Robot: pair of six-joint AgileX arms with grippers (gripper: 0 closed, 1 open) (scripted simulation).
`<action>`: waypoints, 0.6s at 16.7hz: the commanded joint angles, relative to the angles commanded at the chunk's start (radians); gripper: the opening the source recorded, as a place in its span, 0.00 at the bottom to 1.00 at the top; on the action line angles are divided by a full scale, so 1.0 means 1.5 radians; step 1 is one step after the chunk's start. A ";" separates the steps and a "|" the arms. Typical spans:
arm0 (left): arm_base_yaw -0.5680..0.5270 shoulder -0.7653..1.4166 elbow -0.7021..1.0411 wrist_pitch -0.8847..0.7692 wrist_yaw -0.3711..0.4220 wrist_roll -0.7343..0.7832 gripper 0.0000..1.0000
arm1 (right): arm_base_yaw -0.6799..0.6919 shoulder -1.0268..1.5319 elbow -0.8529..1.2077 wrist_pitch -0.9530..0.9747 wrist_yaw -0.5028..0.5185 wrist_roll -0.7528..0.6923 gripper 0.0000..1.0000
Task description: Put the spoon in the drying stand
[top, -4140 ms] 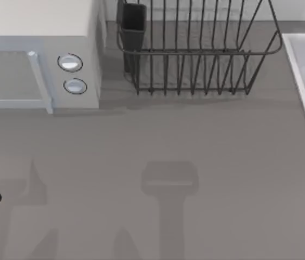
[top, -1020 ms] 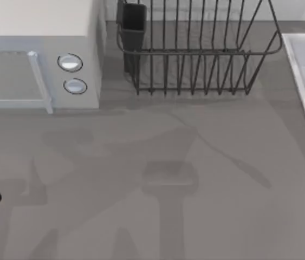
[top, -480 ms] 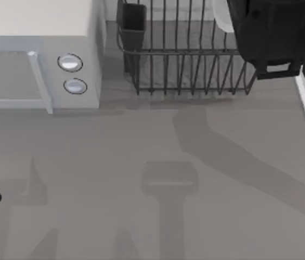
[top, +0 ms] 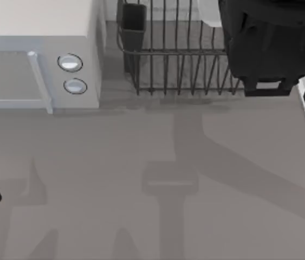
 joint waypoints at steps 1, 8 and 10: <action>0.000 0.000 0.000 0.000 0.000 0.000 1.00 | -0.003 0.003 0.002 -0.002 -0.002 0.001 0.00; 0.000 0.000 0.000 0.000 0.000 0.000 1.00 | -0.082 0.140 -0.008 0.155 -0.083 0.000 0.00; 0.000 0.000 0.000 0.000 0.000 0.000 1.00 | -0.129 0.213 -0.020 0.251 -0.129 0.000 0.00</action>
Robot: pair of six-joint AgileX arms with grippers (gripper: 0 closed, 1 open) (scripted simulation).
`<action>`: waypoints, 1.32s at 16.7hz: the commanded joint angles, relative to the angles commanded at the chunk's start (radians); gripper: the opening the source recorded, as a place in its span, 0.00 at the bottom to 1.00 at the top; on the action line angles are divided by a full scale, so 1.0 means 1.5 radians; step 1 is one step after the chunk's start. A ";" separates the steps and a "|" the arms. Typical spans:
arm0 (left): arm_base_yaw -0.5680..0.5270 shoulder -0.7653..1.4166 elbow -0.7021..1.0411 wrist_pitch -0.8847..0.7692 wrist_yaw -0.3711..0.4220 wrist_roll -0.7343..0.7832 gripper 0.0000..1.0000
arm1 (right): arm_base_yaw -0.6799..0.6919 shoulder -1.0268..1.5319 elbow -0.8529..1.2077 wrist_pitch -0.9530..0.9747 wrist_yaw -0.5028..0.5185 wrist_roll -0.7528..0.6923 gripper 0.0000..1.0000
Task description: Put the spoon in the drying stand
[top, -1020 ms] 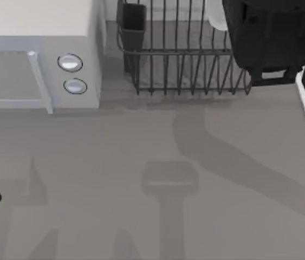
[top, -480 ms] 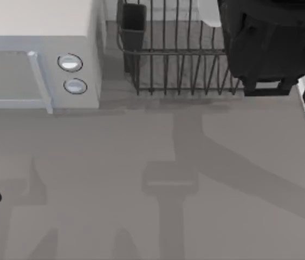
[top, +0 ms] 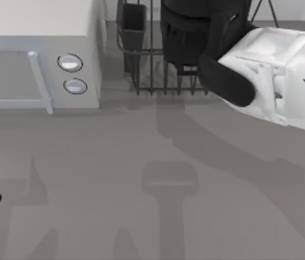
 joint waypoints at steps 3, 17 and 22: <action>0.000 0.000 0.000 0.000 0.000 0.000 1.00 | -0.072 0.103 -0.023 0.135 -0.069 -0.003 0.00; 0.000 0.000 0.000 0.000 0.000 0.000 1.00 | -0.142 0.189 -0.050 0.232 -0.135 -0.009 0.38; 0.000 0.000 0.000 0.000 0.000 0.000 1.00 | -0.142 0.189 -0.050 0.232 -0.135 -0.009 0.75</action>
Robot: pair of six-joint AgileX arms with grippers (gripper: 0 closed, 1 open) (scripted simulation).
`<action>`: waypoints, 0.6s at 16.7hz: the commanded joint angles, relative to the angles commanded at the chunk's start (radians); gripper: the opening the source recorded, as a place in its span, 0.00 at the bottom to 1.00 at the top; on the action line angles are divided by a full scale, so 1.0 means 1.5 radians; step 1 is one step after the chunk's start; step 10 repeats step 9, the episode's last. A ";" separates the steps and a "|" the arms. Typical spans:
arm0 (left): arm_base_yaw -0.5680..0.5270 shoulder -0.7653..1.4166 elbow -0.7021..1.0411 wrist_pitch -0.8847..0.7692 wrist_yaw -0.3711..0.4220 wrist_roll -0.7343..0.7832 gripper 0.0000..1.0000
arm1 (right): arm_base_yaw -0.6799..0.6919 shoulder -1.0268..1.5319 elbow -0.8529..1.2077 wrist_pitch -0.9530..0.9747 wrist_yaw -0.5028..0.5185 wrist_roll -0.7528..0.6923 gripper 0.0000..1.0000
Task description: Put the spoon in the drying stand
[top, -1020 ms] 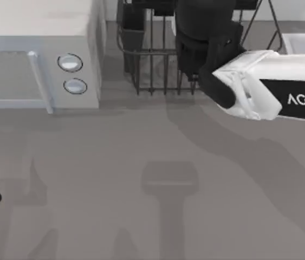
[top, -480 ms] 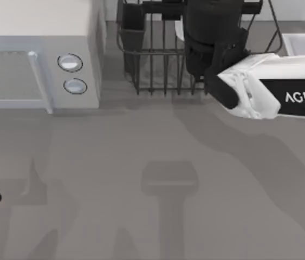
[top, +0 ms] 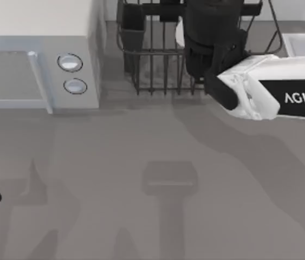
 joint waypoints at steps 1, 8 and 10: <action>0.000 0.000 0.000 0.000 0.000 0.000 1.00 | 0.000 0.000 0.000 0.000 0.000 0.000 0.83; 0.000 0.000 0.000 0.000 0.000 0.000 1.00 | 0.000 0.000 0.000 0.000 0.000 0.000 1.00; 0.000 0.000 0.000 0.000 0.000 0.000 1.00 | 0.000 0.000 0.000 0.000 0.000 0.000 1.00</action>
